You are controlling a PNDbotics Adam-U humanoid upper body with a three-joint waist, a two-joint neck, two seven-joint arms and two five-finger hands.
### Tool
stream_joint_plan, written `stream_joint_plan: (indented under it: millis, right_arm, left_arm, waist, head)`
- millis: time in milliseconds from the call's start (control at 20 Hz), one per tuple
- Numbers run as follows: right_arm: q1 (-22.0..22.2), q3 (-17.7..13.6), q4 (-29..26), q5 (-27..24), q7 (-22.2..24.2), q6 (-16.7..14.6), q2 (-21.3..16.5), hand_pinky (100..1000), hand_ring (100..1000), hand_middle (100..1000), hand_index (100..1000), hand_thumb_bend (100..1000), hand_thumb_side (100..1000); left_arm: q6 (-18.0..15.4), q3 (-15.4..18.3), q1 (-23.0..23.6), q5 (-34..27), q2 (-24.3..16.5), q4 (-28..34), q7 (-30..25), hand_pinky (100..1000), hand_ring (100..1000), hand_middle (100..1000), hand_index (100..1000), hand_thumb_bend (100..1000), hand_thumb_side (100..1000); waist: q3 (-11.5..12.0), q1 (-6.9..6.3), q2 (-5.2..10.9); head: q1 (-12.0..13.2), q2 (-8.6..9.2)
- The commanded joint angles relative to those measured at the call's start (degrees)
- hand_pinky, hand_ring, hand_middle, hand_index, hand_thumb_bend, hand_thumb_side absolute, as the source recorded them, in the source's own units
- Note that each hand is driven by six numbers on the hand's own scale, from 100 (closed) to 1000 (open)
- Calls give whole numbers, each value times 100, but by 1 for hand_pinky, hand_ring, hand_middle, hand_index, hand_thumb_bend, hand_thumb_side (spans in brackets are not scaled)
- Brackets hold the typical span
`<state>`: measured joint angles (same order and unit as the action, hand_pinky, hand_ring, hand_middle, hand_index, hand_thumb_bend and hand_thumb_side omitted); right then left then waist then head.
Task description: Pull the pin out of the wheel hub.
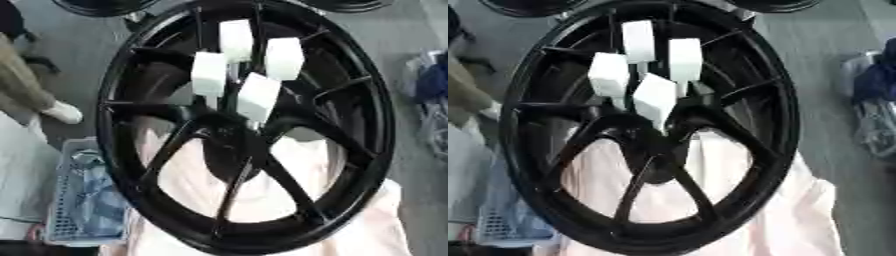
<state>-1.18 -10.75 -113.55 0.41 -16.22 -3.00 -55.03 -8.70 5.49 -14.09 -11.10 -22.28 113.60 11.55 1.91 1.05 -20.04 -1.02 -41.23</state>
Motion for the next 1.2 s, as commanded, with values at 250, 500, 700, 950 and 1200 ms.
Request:
stream_joint_plan:
  millis: [250, 500, 700, 950, 1200]
  right_arm:
    - [-140, -133, -104, 165, 989, 454, -1245, 750, 824, 802, 825, 100, 327]
    - [-481, 20, -104, 264, 1672, 573, -1876, 776, 840, 818, 843, 135, 311]
    - [-775, 245, -104, 338, 2224, 559, -2222, 793, 854, 834, 858, 206, 328]
    - [-1112, 576, -104, 450, 2909, 482, -2505, 805, 863, 844, 866, 257, 345]
    - [-1361, 856, -104, 499, 3360, 307, -2652, 816, 871, 853, 873, 299, 357]
  left_arm:
    - [10, 12, 34, 36, -210, 99, 1, 834, 658, 580, 725, 100, 704]
    - [16, -3, 54, 43, -239, 99, -7, 834, 659, 581, 725, 100, 705]
    - [24, -24, 49, 46, -262, 99, -29, 834, 659, 581, 725, 100, 705]
    - [26, -53, 28, 44, -295, 99, -62, 834, 660, 581, 725, 100, 706]
    - [33, -89, -8, 35, -322, 99, -99, 834, 660, 581, 724, 100, 706]
  waist:
    - [-50, 16, 163]
    - [-88, 39, 165]
    - [-78, 61, 150]
    - [-18, 94, 120]
    - [39, 136, 83]
  head:
    - [73, -46]
    - [76, -15]
    - [45, 40]
    - [-5, 70]
    - [-49, 107]
